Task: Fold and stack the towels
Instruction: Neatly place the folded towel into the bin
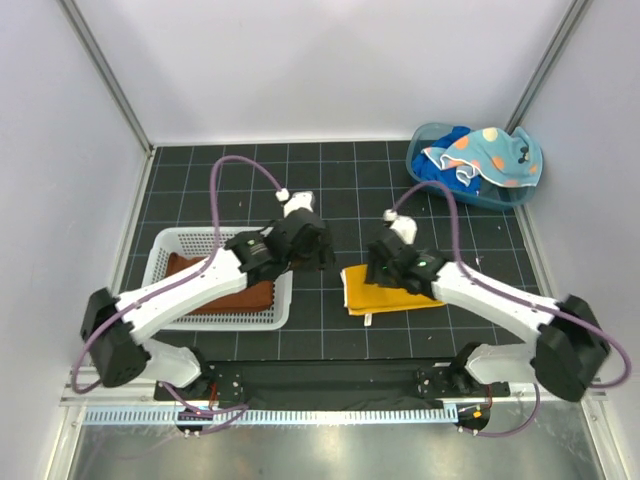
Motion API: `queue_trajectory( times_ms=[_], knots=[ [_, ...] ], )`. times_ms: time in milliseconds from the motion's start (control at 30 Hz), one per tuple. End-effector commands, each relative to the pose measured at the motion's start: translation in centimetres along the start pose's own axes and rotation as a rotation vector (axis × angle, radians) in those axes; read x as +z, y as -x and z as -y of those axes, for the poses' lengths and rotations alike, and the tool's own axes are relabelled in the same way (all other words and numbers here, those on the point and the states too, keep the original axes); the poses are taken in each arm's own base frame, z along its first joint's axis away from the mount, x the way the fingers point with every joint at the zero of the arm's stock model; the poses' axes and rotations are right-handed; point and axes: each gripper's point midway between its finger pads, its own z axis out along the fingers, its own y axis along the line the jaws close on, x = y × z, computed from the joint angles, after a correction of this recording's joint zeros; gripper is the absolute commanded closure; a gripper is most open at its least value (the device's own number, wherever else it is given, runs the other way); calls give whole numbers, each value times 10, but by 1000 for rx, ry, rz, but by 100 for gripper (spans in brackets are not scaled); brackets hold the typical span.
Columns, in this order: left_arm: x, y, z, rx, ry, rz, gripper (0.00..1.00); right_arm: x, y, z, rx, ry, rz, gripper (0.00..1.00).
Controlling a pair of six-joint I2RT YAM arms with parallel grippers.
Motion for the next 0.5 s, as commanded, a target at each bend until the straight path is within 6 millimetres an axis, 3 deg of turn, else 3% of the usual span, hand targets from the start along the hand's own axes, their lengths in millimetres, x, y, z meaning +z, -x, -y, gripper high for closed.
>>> queue_trajectory(
  times_ms=[0, 200, 467],
  knots=[
    [-31, 16, -22, 12, 62, 62, 31, 1, 19, -53, -42, 4, 105, 41],
    [-67, 25, -54, -53, 59, 122, 31, 34, -12, -86, -180, -59, 45, 35],
    [-90, 24, -80, -84, 48, 149, 30, 55, -36, -77, -255, -141, -17, 36]
  ],
)
